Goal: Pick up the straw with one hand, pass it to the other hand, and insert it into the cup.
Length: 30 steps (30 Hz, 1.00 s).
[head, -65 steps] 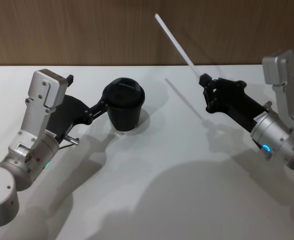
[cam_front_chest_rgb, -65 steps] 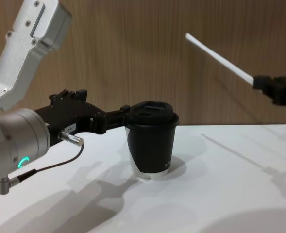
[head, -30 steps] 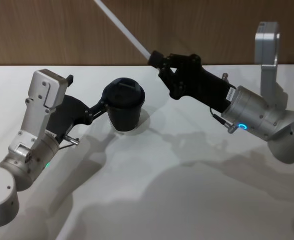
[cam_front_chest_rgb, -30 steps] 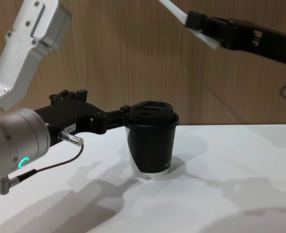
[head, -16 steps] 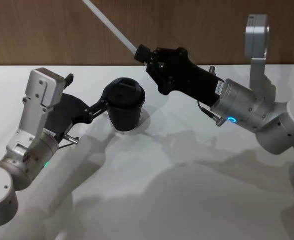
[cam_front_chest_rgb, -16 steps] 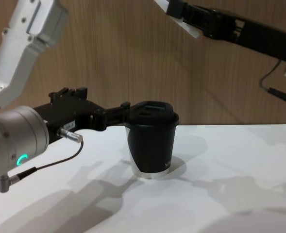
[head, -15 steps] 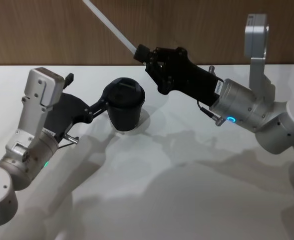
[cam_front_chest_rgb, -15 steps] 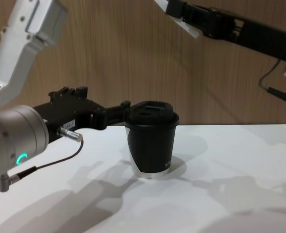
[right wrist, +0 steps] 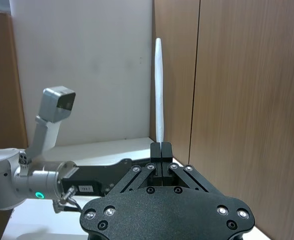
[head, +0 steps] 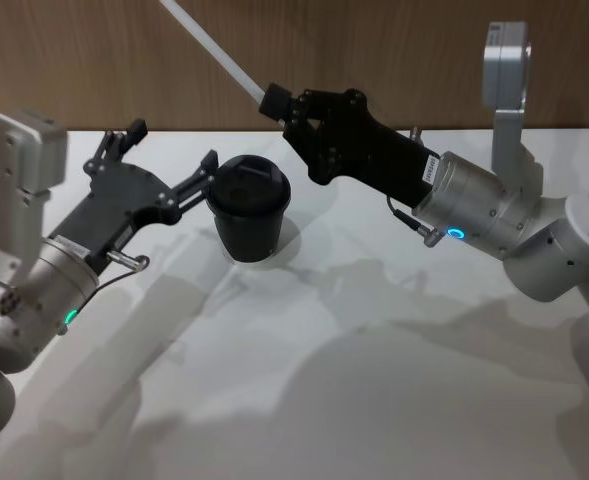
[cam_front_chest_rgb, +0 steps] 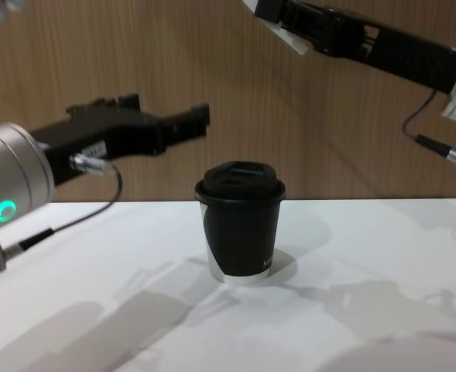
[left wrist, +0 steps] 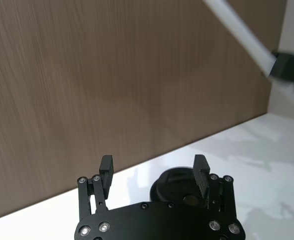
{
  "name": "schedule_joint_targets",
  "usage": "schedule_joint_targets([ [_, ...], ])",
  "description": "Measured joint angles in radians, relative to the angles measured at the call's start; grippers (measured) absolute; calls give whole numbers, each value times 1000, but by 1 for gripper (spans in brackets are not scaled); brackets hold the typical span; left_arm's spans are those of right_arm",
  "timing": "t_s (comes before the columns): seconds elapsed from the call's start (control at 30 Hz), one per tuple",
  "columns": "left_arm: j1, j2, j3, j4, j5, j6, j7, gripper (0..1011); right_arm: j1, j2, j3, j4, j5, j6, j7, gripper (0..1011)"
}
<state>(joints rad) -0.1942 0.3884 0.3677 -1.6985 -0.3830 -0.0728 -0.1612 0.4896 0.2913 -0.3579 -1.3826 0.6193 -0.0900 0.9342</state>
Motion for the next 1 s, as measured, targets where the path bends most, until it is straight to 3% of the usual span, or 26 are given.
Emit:
schedule_joint_targets([
  [0.23,27,9,-54,-44,-120,-45,-95,1003,4,-2,-2,4,1,-1,2,6],
  [0.27,27,9,-54,-44,-120,-45,-95,1003,4,-2,-2,4,1,-1,2,6],
  [0.53,58,15,-114,-79,-285,-82,-220,1003,6,-3,-4,6,2,-2,3,6],
  [1.0,59,3,-148,-69,-510,-78,-364,1003,8,-4,-5,8,3,-3,4,6],
])
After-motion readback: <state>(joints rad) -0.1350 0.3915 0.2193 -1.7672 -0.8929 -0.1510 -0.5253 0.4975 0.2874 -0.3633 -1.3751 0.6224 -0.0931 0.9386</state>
